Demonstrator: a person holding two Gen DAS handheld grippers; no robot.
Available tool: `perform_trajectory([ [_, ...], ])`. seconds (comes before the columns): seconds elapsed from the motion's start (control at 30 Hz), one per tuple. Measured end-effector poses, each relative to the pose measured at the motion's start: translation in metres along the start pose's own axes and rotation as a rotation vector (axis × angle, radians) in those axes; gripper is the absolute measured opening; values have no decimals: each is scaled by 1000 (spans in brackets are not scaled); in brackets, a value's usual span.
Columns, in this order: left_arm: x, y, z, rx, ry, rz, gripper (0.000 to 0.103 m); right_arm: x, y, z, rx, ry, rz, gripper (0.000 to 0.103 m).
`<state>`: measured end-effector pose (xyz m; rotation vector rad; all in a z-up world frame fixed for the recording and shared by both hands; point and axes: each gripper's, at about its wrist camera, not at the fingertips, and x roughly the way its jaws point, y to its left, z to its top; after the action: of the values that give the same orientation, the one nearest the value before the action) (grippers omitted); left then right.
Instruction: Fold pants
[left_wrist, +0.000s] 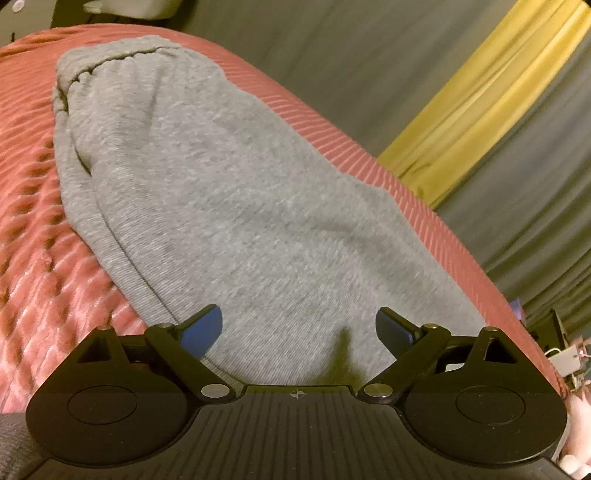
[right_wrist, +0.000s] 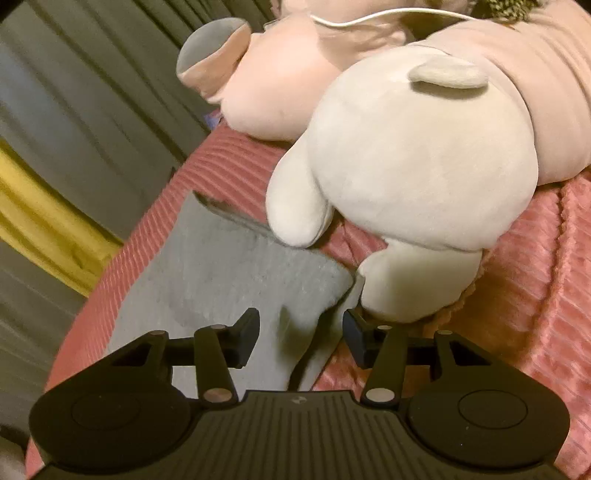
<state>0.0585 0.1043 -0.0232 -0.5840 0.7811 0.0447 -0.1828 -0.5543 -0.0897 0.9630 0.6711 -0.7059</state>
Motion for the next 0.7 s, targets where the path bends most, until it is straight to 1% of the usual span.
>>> perform_trajectory([
  [0.07, 0, 0, 0, 1, 0, 0, 95, 9, -2, 2, 18, 6, -6, 49],
  [0.1, 0, 0, 0, 2, 0, 1, 95, 11, -3, 3, 20, 7, -10, 42],
  [0.13, 0, 0, 0, 3, 0, 2, 95, 13, -5, 3, 20, 5, -12, 27],
  [0.2, 0, -1, -1, 5, 0, 4, 95, 14, 4, -2, 0, 1, -8, 15],
  [0.27, 1, -1, -1, 6, 1, 6, 95, 6, 8, -8, -32, -12, -9, 9],
  [0.33, 1, -1, -1, 6, 1, 6, 96, 1, 16, -8, -80, -49, -24, 6],
  [0.37, 1, -1, -1, 5, 0, 6, 96, -5, 21, -9, -105, -80, -44, 6],
  [0.43, 1, -1, -1, 4, -1, 6, 96, -16, 23, -13, -125, -145, -58, 5],
  [0.47, 1, -1, -1, 5, 0, 6, 96, -13, 25, -14, -139, -161, -87, 5],
  [0.5, 2, -1, -1, 6, 0, 6, 96, -8, 25, -17, -171, -156, -122, 5],
  [0.53, 2, -1, 0, 8, 1, 7, 96, 2, 24, -20, -203, -131, -155, 5],
  [0.57, 2, -1, 0, 9, 2, 7, 96, 17, 20, -24, -218, -72, -186, 5],
  [0.6, 2, 0, 0, 9, 1, 6, 96, 23, 16, -25, -213, -38, -183, 4],
  [0.67, 2, 0, 0, 6, 1, 5, 96, 17, 12, -22, -175, -47, -169, 5],
  [0.7, 2, 0, 0, 7, 1, 5, 96, 14, 13, -20, -155, -44, -164, 9],
])
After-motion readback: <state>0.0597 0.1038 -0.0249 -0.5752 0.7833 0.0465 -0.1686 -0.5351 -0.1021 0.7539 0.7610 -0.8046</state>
